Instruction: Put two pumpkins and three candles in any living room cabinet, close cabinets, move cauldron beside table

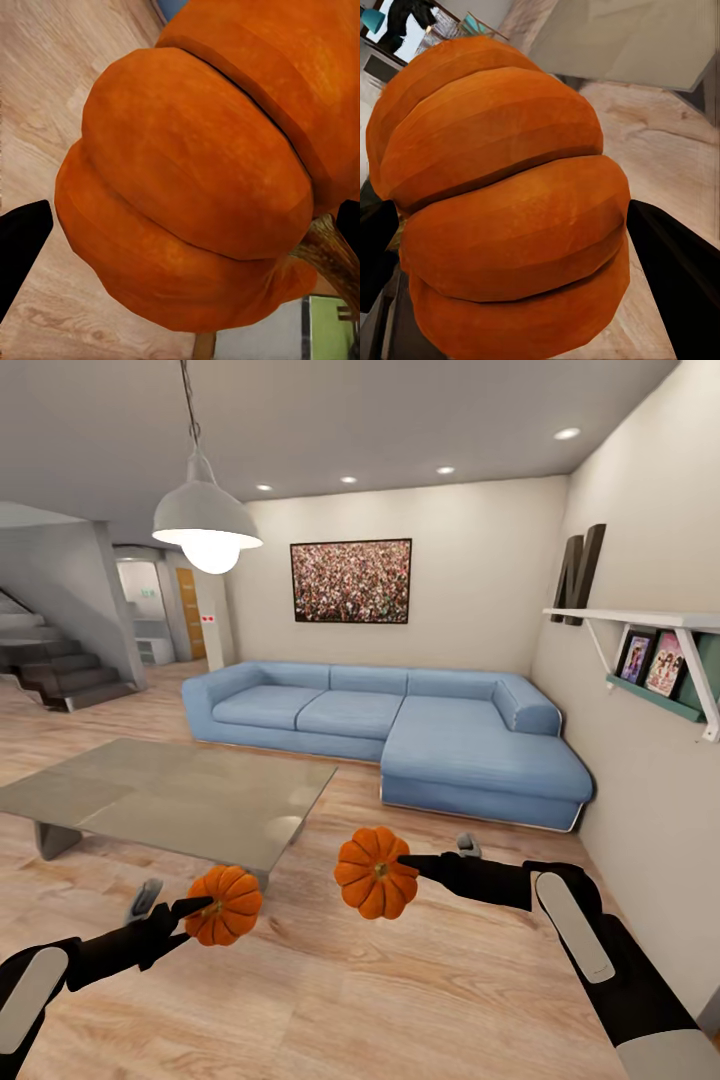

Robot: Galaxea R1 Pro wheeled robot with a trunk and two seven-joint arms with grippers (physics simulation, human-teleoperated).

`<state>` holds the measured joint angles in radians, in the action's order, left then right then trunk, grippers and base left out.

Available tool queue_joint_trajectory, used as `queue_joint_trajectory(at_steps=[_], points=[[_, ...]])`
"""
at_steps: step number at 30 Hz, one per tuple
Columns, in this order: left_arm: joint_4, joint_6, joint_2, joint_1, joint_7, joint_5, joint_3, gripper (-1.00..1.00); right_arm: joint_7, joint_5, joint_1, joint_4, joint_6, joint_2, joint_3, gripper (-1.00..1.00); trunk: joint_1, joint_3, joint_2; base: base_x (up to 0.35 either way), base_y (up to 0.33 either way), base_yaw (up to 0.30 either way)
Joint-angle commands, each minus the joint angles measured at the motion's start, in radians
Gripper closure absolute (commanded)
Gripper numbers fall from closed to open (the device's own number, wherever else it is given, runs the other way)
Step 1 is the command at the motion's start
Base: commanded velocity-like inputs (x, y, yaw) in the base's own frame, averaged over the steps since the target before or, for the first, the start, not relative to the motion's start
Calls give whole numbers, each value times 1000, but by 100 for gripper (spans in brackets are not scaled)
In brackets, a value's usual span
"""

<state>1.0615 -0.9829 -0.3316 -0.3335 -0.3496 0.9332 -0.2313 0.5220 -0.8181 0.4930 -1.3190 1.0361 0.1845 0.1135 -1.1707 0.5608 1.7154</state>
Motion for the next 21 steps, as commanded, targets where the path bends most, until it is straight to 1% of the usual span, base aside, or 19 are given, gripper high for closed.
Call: queue_joint_trajectory(at_steps=[1, 11, 13, 17, 21], points=[[0, -5, 0, -1, -6, -4, -2, 100, 7, 2, 1, 0, 2, 0, 1, 100, 0, 1, 1, 0, 0, 27], [0, -5, 0, -1, -6, -3, -2, 100, 6, 3, 1, 0, 2, 0, 3, 100, 0, 1, 1, 0, 0, 10], [0, -5, 0, -1, -6, -3, -2, 100, 5, 3, 1, 0, 2, 0, 4, 100, 0, 1, 1, 0, 0, 176], [0, -5, 0, -1, -6, -3, -2, 100, 5, 4, 1, 1, 2, 0, 5, 100, 15, -10, -27, 0, 0, 258], [0, -5, 0, 0, -6, -2, -2, 100, 4, 4, 1, 1, 2, 0, 6, 100, 15, -8, -27, 0, 0, 273]])
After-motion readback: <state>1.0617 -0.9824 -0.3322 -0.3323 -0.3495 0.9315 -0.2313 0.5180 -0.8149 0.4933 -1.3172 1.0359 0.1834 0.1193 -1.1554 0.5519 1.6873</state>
